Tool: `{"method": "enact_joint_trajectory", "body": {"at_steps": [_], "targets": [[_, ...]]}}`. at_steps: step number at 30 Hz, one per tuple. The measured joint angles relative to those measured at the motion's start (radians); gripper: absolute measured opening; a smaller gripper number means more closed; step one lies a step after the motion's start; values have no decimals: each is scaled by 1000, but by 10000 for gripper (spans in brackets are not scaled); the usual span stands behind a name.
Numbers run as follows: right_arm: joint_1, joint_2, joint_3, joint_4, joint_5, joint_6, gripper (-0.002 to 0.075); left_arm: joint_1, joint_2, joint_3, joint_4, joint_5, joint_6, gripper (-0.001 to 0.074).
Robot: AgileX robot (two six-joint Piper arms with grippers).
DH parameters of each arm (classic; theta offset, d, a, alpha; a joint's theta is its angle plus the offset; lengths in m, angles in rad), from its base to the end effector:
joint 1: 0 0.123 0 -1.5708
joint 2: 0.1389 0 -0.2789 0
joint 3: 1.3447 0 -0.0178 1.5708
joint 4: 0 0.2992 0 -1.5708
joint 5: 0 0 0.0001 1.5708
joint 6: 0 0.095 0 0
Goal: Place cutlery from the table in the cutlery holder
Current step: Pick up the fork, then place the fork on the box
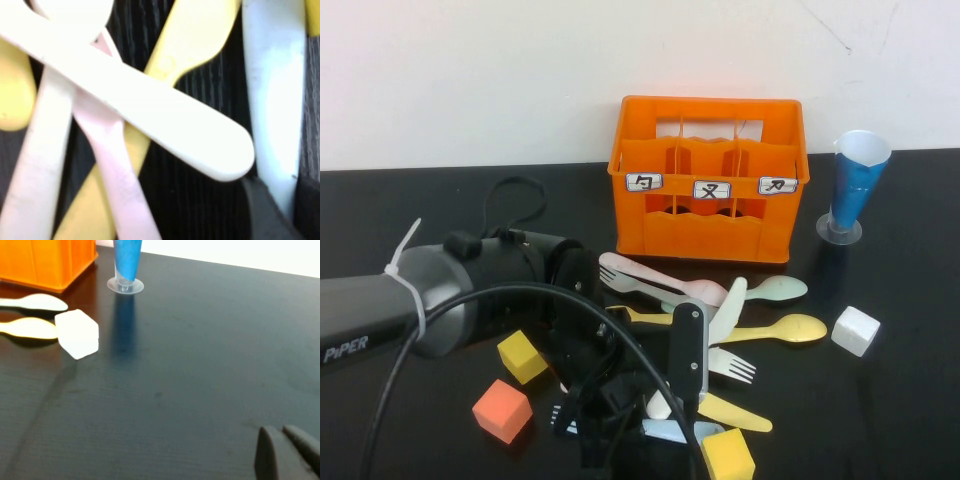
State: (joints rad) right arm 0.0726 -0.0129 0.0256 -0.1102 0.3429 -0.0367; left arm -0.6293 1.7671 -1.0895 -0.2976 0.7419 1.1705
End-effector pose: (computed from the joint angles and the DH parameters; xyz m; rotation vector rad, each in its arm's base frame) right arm 0.1119 0.0046 0.1730 -0.1697 1.8300 -0.0816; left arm 0.2914 -0.2354 0.1446 2.0446 1.9784 -0.2218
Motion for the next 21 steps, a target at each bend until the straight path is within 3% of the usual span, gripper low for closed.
{"method": "enact_joint_trajectory", "body": {"at_steps": [12, 16, 21], "targets": [[0, 0, 0, 0, 0, 0, -3, 35, -138, 16, -70, 64, -32, 102], [0, 0, 0, 0, 0, 0, -3, 69, -258, 75, -157, -106, -30, 102], [0, 0, 0, 0, 0, 0, -3, 83, -347, 132, -420, -535, -26, 102]]}}
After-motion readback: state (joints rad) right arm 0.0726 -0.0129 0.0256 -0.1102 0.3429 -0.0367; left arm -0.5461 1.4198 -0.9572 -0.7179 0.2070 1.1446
